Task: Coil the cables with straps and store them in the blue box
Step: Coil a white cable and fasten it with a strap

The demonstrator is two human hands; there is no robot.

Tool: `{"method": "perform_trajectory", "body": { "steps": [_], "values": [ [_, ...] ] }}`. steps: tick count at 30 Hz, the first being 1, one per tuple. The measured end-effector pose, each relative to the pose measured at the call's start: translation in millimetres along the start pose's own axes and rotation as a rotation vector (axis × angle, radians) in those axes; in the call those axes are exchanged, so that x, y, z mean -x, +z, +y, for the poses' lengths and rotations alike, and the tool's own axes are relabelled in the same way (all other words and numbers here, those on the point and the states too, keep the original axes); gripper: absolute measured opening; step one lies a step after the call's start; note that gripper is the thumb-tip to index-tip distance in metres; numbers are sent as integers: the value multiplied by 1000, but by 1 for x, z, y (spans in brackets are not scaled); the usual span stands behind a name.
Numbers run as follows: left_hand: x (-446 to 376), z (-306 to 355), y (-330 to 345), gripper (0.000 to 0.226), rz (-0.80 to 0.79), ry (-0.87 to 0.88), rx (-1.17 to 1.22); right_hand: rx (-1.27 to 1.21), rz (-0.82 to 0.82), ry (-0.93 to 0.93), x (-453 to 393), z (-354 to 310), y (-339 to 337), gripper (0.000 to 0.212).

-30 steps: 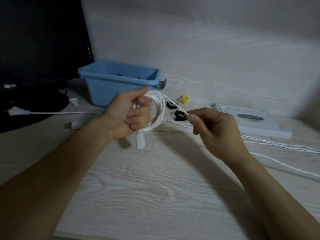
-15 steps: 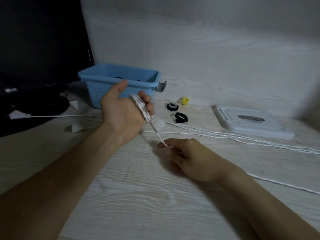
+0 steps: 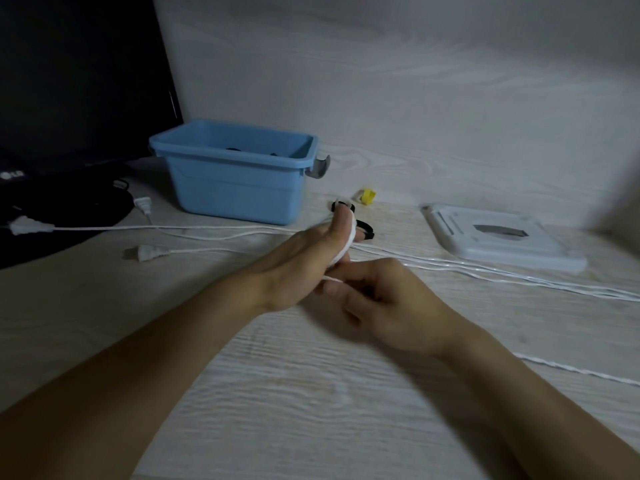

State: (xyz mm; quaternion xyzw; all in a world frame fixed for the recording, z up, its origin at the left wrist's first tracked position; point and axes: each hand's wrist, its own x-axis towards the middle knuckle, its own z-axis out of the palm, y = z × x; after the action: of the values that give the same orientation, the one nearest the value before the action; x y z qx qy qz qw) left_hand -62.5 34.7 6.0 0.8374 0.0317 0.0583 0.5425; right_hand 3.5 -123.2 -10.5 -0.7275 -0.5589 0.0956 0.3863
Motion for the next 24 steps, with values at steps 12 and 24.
{"method": "perform_trajectory", "body": {
  "steps": [12, 24],
  "values": [
    [16, 16, -5, 81, -251, -17, -238, -62, 109, -52, 3, -8, -15, 17],
    [6, 2, -29, 43, -242, -203, 656, -102, 327, 45, -1, 10, -26, 26]
  ]
}}
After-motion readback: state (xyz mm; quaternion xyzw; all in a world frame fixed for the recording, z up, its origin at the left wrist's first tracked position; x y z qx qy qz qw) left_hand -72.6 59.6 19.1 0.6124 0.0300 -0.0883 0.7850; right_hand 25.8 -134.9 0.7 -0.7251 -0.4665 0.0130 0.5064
